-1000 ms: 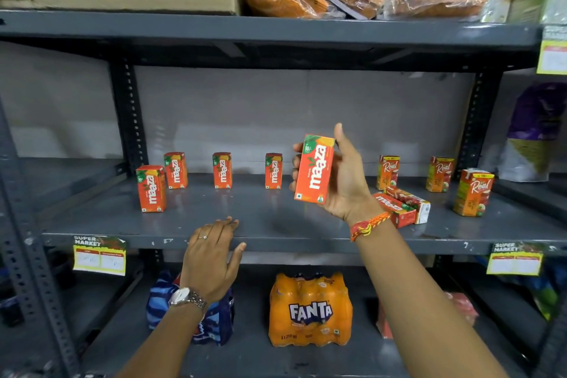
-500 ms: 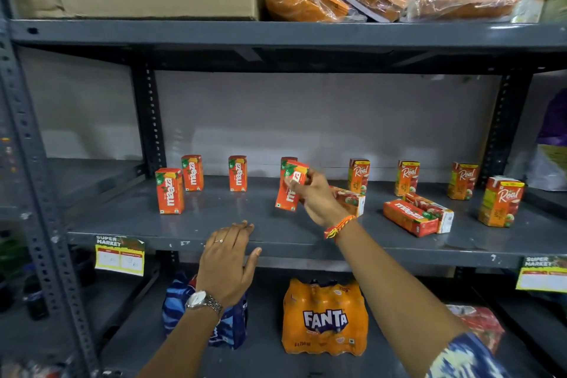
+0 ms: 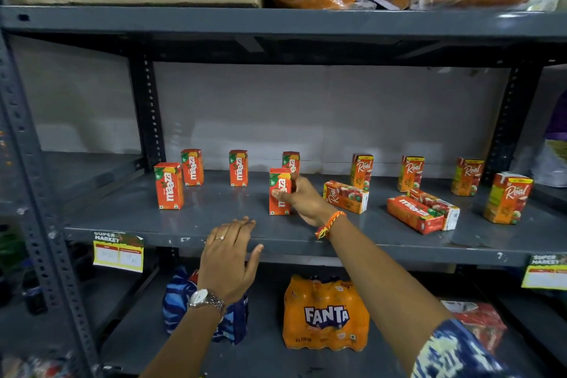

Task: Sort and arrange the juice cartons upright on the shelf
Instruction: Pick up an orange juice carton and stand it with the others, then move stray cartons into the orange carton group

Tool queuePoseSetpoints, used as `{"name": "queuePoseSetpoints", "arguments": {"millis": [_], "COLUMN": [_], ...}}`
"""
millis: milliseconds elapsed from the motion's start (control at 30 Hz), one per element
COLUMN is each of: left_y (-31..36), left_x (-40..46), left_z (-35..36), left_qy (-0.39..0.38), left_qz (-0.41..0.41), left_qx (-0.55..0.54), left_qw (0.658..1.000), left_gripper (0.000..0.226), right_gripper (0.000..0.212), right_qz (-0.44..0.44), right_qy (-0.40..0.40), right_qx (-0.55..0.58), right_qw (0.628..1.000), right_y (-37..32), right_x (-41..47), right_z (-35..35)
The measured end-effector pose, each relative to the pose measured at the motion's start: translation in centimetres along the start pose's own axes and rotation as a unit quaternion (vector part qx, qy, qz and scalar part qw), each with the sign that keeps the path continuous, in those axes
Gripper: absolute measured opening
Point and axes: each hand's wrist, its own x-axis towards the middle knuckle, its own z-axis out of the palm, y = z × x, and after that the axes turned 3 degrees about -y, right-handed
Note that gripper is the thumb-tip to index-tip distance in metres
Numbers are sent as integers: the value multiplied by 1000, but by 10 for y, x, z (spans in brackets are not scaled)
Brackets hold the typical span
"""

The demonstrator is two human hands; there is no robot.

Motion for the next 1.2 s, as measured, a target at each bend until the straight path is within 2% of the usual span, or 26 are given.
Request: {"name": "queuePoseSetpoints", "arguments": {"millis": [100,167,233,300,400,500,600,667,800,867,933,1033,1200], "left_y": [0,0,0,0,2,4,4,4,4,4,5,5,6], "left_x": [0,1,2,1,1,2,2,1,1,1,1,1,0], "left_z": [1,2,2,2,2,2,1,0,-1,-2,-2,-2,-4], "left_qy": [6,12,18,24,22,21,17,13,14,15,14,14,23], "left_qz": [3,3,2,1,-1,-3,-2,-2,-3,-3,-4,-6,1], "left_qx": [-2,-1,-2,-4,-1,-2,-4,-5,-7,-7,-8,-12,-19], "left_qw": [1000,1000,1000,1000,1000,1000,1000,1000,1000,1000,1000,1000,1000], "left_gripper": [48,49,48,48,49,49,48,47,47,48,48,48,47], "right_gripper": [61,54,51,48,37,36,39,39,32,22,14,11,26], "right_qz": [-34,-75,-80,-40,63,91,97,101,71,45,22,-12,-78], "right_qy": [8,66,154,193,160,106,90,100,134,136,136,130,135], "right_qx": [6,-18,-186,-387,-517,-543,-498,-433,-196,-43,73,189,274], "right_qw": [999,995,967,901,838,828,857,890,969,989,988,973,949], "right_y": [-7,-17,-23,-18,-4,2,1,2,2,-2,-9,-20,-33], "right_x": [-6,-11,-13,-9,-11,-11,-11,-11,-18,-27,-43,-74,-131], "right_z": [-22,-46,-74,-100,-115,-117,-117,-121,-123,-119,-114,-106,-90]}}
